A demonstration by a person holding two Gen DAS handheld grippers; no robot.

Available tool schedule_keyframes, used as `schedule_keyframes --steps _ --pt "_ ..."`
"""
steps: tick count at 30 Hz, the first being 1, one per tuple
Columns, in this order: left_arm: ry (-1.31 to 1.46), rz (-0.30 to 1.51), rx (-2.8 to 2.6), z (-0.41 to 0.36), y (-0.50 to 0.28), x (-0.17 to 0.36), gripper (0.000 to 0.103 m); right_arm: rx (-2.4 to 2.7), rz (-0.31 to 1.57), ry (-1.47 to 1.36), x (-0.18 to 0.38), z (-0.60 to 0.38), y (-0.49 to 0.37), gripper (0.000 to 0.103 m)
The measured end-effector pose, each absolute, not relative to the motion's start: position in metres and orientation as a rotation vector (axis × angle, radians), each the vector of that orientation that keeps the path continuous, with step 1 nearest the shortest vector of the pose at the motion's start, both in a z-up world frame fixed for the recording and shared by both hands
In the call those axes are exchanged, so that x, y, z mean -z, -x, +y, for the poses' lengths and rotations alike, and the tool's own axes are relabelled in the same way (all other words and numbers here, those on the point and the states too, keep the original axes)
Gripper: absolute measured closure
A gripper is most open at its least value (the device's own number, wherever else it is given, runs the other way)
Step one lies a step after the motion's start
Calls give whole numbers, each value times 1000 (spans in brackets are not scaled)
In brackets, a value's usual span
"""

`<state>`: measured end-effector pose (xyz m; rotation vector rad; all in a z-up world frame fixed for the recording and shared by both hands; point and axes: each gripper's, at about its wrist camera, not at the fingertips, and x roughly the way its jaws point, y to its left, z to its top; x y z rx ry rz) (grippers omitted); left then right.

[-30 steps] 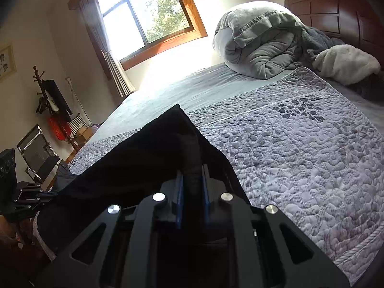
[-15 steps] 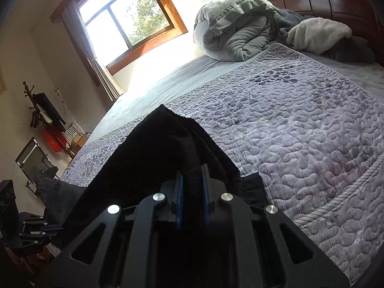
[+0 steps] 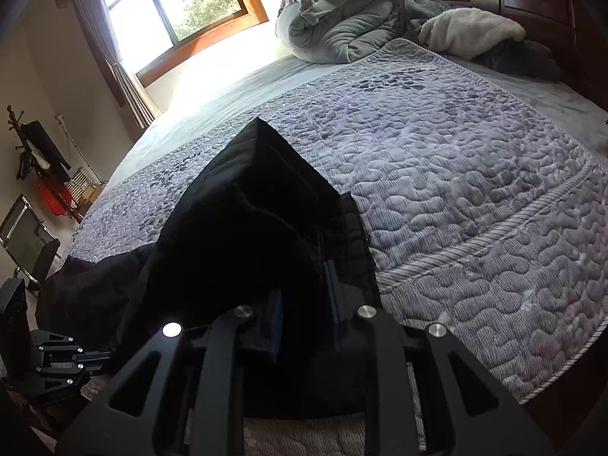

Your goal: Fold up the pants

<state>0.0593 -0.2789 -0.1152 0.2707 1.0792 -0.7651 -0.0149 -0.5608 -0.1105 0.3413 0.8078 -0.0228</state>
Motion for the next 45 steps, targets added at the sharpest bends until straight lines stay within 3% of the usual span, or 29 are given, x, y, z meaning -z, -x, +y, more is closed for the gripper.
schedule_keyframes --steps 7,10,17,27,36,39,43,45 --pt "-268 1096 770 -278 -58 121 91 78 866 -341 125 -562 42 57" --pt "-246 1099 762 -274 -57 115 80 104 898 -336 127 -561 53 49" --pt "-167 1054 736 -267 -52 94 52 49 931 -413 128 -548 80 47" --pt "-89 1059 630 -245 -65 90 48 -41 931 -624 135 -533 77 44" --pt "-93 1029 527 -255 -76 98 38 -6 989 -557 133 -511 53 45" --pt "-94 1027 494 -259 -79 102 35 33 1009 -549 136 -512 46 63" --pt "-65 1048 465 -258 -84 108 28 1 978 -610 135 -518 45 97" --pt "-66 1045 455 -255 -84 110 26 15 984 -590 132 -517 46 94"
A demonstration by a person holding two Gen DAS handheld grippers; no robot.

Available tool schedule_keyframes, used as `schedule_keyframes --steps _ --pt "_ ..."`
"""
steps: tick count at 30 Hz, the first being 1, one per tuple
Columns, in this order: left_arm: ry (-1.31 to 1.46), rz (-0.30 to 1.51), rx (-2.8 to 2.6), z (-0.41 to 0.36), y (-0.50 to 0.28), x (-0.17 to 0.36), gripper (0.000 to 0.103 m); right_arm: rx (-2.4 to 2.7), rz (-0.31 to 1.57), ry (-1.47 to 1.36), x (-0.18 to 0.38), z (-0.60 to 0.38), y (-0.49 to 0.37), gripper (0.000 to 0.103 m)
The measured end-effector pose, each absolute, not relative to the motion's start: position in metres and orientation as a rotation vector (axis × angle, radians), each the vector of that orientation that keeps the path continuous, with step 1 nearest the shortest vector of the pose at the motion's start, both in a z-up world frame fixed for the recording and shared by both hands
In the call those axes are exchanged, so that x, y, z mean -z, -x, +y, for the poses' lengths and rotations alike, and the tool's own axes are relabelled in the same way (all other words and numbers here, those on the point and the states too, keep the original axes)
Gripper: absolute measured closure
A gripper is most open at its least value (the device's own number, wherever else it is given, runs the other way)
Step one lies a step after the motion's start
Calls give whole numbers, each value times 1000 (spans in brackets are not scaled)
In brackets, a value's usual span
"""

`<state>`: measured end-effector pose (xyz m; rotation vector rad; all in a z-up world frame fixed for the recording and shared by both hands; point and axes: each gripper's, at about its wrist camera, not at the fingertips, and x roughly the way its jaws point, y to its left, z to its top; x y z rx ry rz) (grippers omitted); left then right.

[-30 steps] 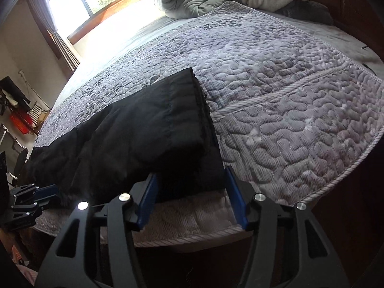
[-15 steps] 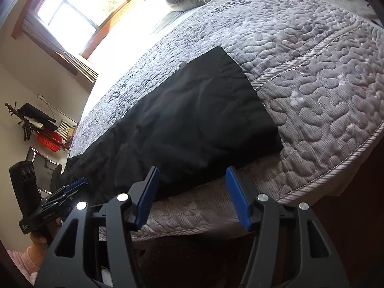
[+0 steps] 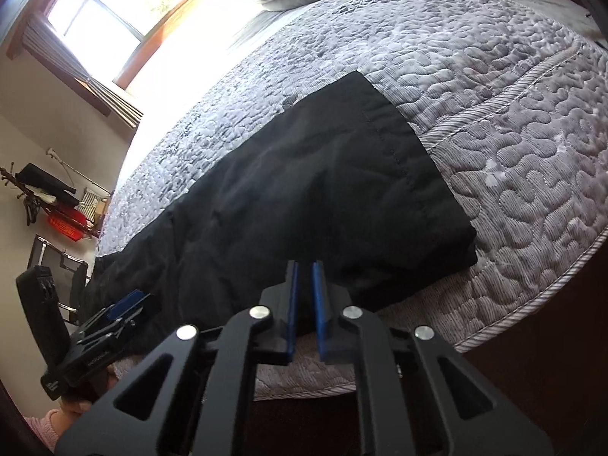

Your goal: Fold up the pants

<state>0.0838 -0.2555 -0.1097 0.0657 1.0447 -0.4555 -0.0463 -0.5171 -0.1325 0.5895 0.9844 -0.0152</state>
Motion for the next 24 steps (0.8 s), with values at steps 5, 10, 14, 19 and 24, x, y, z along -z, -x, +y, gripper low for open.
schedule_keyframes --steps 5,10,14,19,24 --pt "-68 1048 442 -250 -84 114 25 80 990 -627 132 -527 60 56" --pt "-75 1047 455 -257 -83 116 24 172 1023 -618 140 -540 69 54" --pt "-81 1038 456 -269 -81 116 20 172 1025 -620 143 -541 63 55" --pt "-96 1041 446 -277 -80 120 17 142 1031 -603 148 -535 43 84" --pt "-88 1049 419 -270 -83 125 16 73 929 -510 113 -519 40 100"
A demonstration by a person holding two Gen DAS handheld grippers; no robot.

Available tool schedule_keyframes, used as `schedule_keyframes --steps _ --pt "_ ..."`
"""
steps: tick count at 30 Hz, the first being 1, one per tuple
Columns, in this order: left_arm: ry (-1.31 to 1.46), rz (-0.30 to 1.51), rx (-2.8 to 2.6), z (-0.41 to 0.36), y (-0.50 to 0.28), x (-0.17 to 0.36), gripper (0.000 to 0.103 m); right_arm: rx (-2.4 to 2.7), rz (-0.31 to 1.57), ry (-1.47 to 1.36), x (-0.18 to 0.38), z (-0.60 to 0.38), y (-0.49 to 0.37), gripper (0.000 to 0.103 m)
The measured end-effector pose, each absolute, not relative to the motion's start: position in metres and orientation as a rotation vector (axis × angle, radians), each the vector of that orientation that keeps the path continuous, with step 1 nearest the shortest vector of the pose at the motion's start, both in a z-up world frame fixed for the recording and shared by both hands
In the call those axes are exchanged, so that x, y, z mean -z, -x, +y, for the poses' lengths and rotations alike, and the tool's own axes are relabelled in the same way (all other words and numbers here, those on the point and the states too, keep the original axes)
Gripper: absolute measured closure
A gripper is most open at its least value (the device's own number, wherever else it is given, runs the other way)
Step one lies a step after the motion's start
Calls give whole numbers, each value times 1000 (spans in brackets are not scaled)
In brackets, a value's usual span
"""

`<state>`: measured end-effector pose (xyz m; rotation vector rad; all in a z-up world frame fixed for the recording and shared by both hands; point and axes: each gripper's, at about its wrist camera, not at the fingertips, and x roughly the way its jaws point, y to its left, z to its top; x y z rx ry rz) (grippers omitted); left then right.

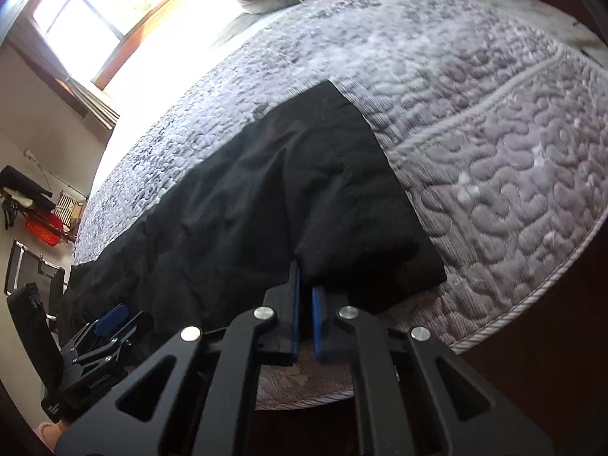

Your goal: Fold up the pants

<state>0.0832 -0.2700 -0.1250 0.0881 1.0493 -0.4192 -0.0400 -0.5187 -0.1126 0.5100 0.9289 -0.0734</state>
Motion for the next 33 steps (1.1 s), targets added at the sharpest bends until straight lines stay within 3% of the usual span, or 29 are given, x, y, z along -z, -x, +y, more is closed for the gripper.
schedule_keyframes --steps 4,9,11,18,20,33 --pt "-57 1049 405 -263 -86 128 14 9 819 -502 81 -516 49 100" --pt "-59 1055 411 -260 -86 127 14 129 1042 -576 146 -536 44 96" --pt "-62 1058 416 -257 -84 127 14 131 1052 -610 162 -538 49 94" --pt "-44 1064 400 -228 -78 120 14 221 1061 -447 138 -515 49 84" --pt "-35 1053 389 -215 -76 114 14 251 1065 -402 132 -506 52 76" --pt "99 1058 198 -82 -64 93 14 -161 1065 -493 117 -361 37 76"
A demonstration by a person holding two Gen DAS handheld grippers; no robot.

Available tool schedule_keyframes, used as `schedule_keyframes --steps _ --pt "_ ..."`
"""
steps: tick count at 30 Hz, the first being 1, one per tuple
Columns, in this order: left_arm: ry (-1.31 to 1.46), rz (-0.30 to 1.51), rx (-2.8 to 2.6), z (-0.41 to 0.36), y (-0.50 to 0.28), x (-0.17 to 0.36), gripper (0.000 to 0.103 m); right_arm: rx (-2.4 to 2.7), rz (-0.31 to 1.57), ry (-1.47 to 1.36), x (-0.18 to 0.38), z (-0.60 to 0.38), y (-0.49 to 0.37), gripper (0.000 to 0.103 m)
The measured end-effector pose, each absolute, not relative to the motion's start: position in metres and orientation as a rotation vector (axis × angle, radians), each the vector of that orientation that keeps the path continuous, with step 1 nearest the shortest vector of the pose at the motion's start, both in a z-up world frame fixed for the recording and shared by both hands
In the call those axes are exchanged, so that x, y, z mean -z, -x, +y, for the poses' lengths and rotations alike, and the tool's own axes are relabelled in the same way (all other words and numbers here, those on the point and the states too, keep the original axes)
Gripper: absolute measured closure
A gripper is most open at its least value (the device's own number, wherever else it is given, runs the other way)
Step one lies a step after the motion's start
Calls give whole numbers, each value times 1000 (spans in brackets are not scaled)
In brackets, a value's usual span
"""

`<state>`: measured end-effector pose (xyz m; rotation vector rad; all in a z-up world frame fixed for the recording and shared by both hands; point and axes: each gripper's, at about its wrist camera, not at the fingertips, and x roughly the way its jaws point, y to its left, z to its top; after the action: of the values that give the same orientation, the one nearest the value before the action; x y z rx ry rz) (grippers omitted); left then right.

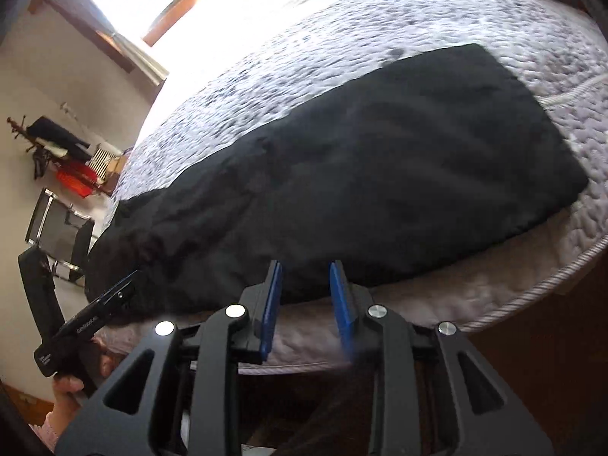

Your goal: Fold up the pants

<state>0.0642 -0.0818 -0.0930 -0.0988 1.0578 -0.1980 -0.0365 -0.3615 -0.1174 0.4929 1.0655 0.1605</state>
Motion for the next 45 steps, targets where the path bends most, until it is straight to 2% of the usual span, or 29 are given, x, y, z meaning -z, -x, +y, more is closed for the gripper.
schedule_keyframes --steps 8,12,18,22,25,28,33,39,45 --pt "182 1117 43 -5 -45 103 14 -283 1199 -457 139 -268 20 76" --pt "212 1145 42 11 -38 116 14 -270 1233 -502 154 -261 17 73" --pt "327 1164 46 33 -40 126 15 -254 1257 -681 166 -280 16 74" --pt "380 1150 32 48 -41 123 15 -241 1255 -606 156 -276 22 67" --pt "412 1149 20 56 -44 124 16 -228 1245 -528 149 -269 21 66" --pt "456 1161 34 66 -48 126 23 -263 1218 -461 139 -257 20 66" --pt "554 1173 66 83 -50 130 24 -319 1194 -410 134 -234 14 66" --pt "826 1209 118 126 -51 138 25 -344 1207 -407 140 -218 8 66" --pt "916 1251 116 141 -48 146 27 -364 1206 -408 141 -209 6 66"
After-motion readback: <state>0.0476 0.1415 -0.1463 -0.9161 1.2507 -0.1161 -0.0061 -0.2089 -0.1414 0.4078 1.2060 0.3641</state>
